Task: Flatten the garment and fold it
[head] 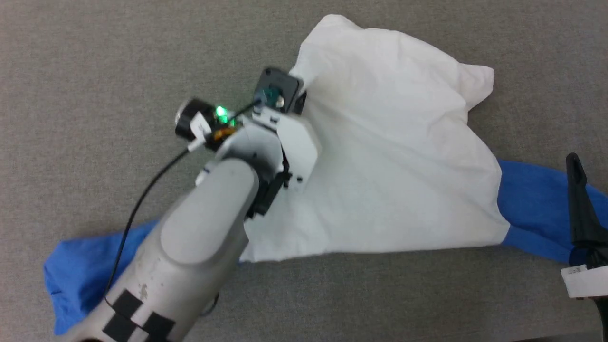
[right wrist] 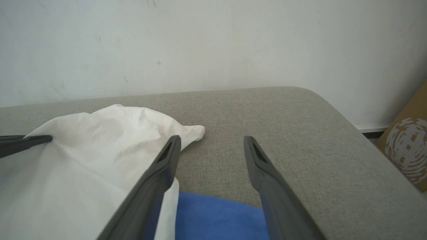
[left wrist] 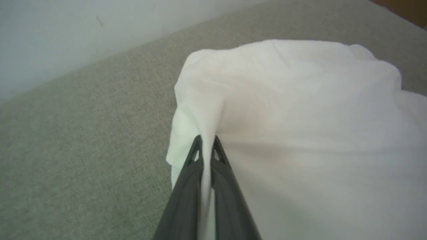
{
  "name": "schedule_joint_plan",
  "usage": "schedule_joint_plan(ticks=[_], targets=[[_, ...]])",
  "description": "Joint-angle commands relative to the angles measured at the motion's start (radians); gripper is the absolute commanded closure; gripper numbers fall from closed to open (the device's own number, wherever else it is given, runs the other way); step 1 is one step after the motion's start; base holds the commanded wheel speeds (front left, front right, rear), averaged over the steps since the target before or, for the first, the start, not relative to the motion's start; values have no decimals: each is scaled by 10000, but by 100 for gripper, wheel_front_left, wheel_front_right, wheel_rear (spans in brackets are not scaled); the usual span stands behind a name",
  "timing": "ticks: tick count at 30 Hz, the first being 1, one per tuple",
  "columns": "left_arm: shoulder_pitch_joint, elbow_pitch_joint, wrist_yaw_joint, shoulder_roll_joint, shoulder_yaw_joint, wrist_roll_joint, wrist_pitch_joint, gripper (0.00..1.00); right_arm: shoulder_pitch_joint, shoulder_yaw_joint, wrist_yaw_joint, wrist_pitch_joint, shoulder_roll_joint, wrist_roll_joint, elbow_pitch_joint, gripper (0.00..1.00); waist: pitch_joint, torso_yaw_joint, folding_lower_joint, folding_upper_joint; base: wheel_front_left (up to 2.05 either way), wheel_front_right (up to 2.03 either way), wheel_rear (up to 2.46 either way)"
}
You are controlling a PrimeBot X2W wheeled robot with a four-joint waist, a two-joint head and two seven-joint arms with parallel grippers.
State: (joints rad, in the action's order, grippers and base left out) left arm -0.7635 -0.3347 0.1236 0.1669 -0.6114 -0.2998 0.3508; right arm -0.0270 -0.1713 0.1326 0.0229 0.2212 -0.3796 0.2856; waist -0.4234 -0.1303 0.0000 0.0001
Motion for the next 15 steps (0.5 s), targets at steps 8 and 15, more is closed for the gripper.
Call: schedule_joint_plan(ticks=[8,15], targets=[[-2866,1316,-11,436,1302,-412,915,100,216,-19,-19,164,111,-178,150,0,-713,-8,0,-1,0,0,0],[-3828,371,667,1227,1957,277,323,100,796,340,-19,446,348,-450,-144,0,-1579,-361,0,-1,0,0,0]])
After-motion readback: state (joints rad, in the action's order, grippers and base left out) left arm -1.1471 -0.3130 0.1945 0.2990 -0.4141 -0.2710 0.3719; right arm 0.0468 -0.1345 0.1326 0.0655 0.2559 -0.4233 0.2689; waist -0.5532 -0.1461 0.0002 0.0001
